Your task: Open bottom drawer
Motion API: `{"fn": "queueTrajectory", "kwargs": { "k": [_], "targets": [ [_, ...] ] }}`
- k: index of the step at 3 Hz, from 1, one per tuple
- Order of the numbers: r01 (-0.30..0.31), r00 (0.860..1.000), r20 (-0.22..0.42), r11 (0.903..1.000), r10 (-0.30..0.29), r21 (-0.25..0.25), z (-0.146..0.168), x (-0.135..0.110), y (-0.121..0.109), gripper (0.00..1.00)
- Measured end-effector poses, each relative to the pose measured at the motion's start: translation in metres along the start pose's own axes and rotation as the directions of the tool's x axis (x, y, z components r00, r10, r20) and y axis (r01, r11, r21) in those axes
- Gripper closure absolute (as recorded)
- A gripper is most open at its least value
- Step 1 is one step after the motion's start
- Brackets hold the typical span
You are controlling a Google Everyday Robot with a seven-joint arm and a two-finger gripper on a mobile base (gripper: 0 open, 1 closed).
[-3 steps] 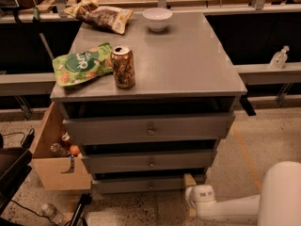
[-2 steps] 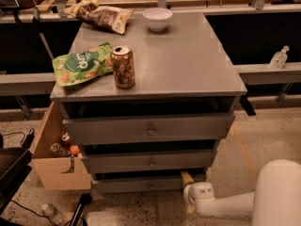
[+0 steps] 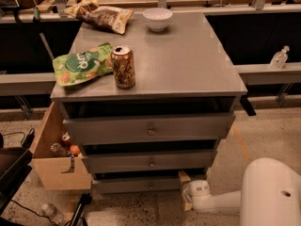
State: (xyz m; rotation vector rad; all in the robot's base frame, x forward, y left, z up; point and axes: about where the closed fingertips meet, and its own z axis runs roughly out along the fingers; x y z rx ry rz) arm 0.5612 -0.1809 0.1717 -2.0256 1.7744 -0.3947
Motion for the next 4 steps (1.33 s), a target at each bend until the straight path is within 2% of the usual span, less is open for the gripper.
{"fn": "queueTrajectory", "kwargs": {
  "k": [1,4],
  "targets": [
    [0.036,0.999,0.009,0.9993,-0.036,0.011,0.0134,-0.0059,0.0007,0.17],
    [0.038,0.999,0.011,0.9992,-0.039,0.01,0.0151,-0.0075,0.0022,0.87]
  ]
}}
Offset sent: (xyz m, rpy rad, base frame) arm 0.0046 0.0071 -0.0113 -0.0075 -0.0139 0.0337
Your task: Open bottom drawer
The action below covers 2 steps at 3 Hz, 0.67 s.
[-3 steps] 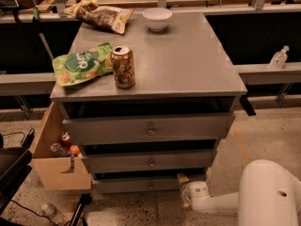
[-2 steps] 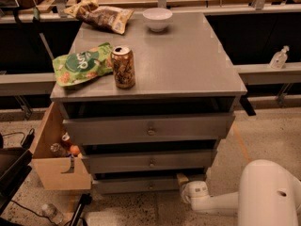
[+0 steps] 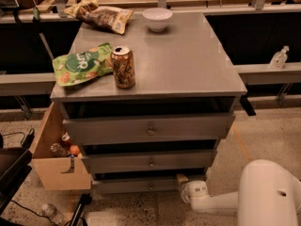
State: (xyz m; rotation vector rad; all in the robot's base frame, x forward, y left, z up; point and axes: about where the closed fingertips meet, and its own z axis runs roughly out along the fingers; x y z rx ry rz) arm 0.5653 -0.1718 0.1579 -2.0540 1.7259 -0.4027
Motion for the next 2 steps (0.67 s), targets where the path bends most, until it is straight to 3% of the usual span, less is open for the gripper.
{"fn": "queueTrajectory", "kwargs": {
  "k": [1,2],
  "targets": [
    [0.0,1.0,0.0,1.0,0.0,0.0,0.0,-0.0001,0.0,1.0],
    [0.0,1.0,0.0,1.0,0.0,0.0,0.0001,-0.0001,0.0001,1.0]
  ]
}}
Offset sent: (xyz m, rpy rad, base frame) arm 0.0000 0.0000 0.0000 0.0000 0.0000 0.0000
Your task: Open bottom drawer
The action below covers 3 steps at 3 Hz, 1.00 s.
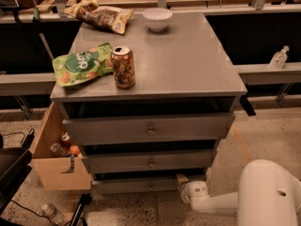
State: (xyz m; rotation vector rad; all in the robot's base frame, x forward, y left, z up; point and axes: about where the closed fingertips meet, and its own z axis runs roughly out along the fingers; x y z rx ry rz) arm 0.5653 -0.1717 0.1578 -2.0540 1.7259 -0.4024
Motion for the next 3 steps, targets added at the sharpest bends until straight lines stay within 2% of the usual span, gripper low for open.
{"fn": "queueTrajectory", "kwargs": {
  "k": [3],
  "targets": [
    [0.0,1.0,0.0,1.0,0.0,0.0,-0.0001,0.0,0.0001,1.0]
  ]
}}
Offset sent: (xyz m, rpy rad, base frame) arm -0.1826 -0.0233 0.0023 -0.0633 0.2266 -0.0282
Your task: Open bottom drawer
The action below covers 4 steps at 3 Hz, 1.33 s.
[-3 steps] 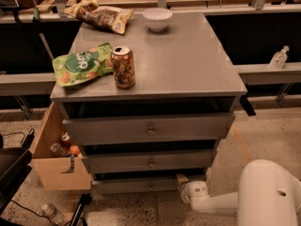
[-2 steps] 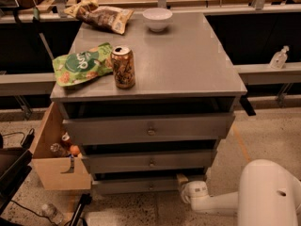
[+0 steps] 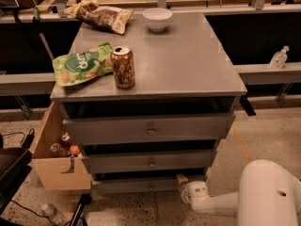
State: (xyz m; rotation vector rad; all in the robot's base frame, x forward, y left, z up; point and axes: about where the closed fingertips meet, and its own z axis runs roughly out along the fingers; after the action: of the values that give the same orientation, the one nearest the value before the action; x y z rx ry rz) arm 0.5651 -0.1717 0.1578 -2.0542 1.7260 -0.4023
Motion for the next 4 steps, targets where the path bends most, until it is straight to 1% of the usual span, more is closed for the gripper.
{"fn": "queueTrajectory", "kwargs": {
  "k": [2,3,4],
  "targets": [
    [0.0,1.0,0.0,1.0,0.0,0.0,-0.0001,0.0,0.0,1.0],
    [0.0,1.0,0.0,1.0,0.0,0.0,0.0,-0.0001,0.0001,0.74],
    [0.0,1.0,0.0,1.0,0.0,0.0,0.0,-0.0001,0.0001,0.52]
  ]
}}
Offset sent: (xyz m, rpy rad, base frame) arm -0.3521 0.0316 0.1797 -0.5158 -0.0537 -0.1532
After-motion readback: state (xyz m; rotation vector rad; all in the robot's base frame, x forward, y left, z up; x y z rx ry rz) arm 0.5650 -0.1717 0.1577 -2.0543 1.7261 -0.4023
